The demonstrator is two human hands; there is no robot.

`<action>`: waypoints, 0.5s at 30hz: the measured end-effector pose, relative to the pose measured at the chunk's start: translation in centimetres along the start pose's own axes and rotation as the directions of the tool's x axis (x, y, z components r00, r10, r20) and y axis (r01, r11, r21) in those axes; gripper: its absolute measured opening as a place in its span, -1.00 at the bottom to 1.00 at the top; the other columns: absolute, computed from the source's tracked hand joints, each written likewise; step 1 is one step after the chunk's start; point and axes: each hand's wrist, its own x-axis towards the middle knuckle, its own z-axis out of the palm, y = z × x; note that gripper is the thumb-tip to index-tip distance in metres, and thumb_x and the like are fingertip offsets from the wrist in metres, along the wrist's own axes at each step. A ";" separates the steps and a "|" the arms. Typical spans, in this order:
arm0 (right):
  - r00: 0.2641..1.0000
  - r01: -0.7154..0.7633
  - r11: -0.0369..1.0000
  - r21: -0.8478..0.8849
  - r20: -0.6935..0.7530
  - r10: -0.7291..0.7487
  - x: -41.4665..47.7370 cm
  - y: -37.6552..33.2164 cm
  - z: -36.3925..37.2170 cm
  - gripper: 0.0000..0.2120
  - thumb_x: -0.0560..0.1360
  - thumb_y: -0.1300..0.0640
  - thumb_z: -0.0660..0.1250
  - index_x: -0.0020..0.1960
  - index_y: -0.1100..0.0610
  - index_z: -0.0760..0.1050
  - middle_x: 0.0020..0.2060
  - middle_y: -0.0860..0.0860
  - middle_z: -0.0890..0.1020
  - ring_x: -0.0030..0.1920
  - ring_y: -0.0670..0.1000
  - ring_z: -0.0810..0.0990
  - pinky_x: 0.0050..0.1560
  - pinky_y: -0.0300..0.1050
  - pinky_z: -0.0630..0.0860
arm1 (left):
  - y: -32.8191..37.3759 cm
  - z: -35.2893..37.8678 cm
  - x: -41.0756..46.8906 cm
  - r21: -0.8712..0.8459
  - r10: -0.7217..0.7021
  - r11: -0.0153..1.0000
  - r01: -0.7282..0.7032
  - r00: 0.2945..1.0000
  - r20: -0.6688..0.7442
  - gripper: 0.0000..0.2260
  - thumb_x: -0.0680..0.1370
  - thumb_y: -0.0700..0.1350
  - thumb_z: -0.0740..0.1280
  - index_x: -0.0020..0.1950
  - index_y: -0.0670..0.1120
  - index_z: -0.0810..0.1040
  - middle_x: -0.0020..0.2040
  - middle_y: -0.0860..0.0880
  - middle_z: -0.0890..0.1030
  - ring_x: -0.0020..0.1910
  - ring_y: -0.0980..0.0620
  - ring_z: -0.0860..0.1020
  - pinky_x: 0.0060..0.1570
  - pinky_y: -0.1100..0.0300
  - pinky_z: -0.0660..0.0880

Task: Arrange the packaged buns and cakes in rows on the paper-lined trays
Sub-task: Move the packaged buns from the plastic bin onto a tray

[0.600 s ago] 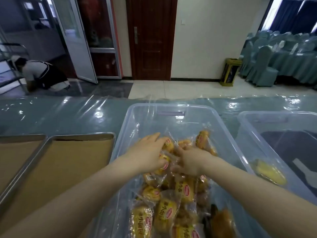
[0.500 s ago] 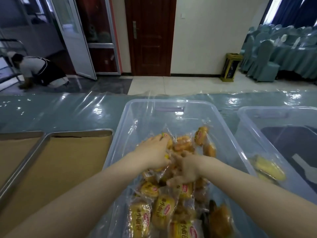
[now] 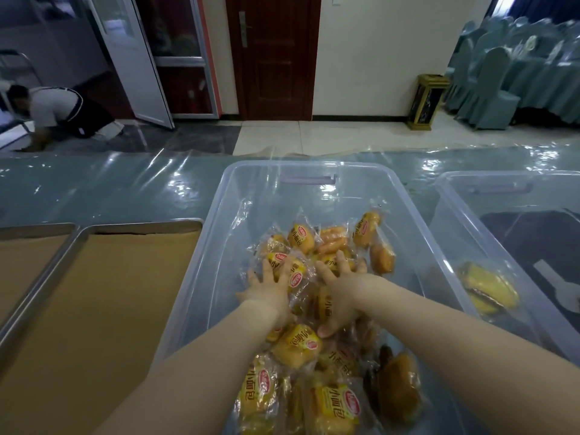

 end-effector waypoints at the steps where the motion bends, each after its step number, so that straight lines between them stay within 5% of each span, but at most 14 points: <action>1: 1.000 0.004 1.000 0.000 0.004 -0.004 0.1 0.1 0.0 0.29 0.19 -0.36 0.48 0.42 -0.17 -0.51 0.43 0.07 -0.48 0.42 0.42 -0.35 0.34 0.45 0.13 | 0.0 0.4 0.0 0.008 -0.005 1.000 0.005 1.000 -0.018 -0.06 0.53 -0.04 0.34 0.41 0.16 -0.49 0.49 -0.13 -0.38 0.47 -0.32 -0.18 0.32 -0.31 0.22; 4: 0.999 0.016 1.000 -0.004 -0.035 -0.016 0.2 0.1 -0.2 0.28 0.19 -0.30 0.52 0.44 -0.19 -0.47 0.47 0.10 -0.42 0.45 0.42 -0.25 0.32 0.42 0.20 | -0.2 0.4 0.0 0.062 0.023 0.998 -0.018 0.997 -0.076 -0.11 0.54 -0.28 0.24 0.43 0.11 -0.47 0.53 -0.17 -0.25 0.47 -0.36 -0.10 0.28 -0.23 0.32; 8: 0.994 0.046 0.998 -0.040 -0.092 -0.050 0.2 0.2 -0.6 0.21 0.25 -0.15 0.55 0.49 -0.18 -0.34 0.52 0.17 -0.25 0.45 0.43 0.01 0.27 0.30 0.38 | -0.3 0.1 0.1 0.151 0.067 0.987 -0.045 0.987 -0.144 -0.11 0.51 -0.34 0.24 0.47 0.04 -0.41 0.52 -0.26 -0.01 0.39 -0.37 0.19 0.14 -0.13 0.48; 12: 0.981 0.075 0.993 -0.089 -0.175 -0.090 0.1 0.7 -1.4 0.03 0.27 -0.07 0.53 0.53 -0.13 -0.06 0.46 0.18 0.16 0.28 0.30 0.40 0.07 0.13 0.56 | 0.2 -0.4 0.1 0.211 0.102 0.976 -0.055 0.970 -0.220 -0.16 0.50 -0.31 0.27 0.51 -0.01 -0.30 0.40 -0.28 0.27 0.29 -0.31 0.34 0.06 -0.05 0.50; 15: 0.937 0.097 0.987 -0.127 -0.323 -0.134 -0.4 1.0 -2.0 -0.19 0.27 -0.09 0.48 0.45 -0.09 0.23 0.20 0.06 0.47 0.04 0.15 0.54 -0.20 -0.04 0.53 | 0.5 -1.2 0.0 0.210 0.110 0.977 -0.047 0.949 -0.297 -0.21 0.50 -0.26 0.31 0.54 -0.02 -0.15 0.35 -0.24 0.35 0.31 -0.26 0.33 0.07 -0.02 0.47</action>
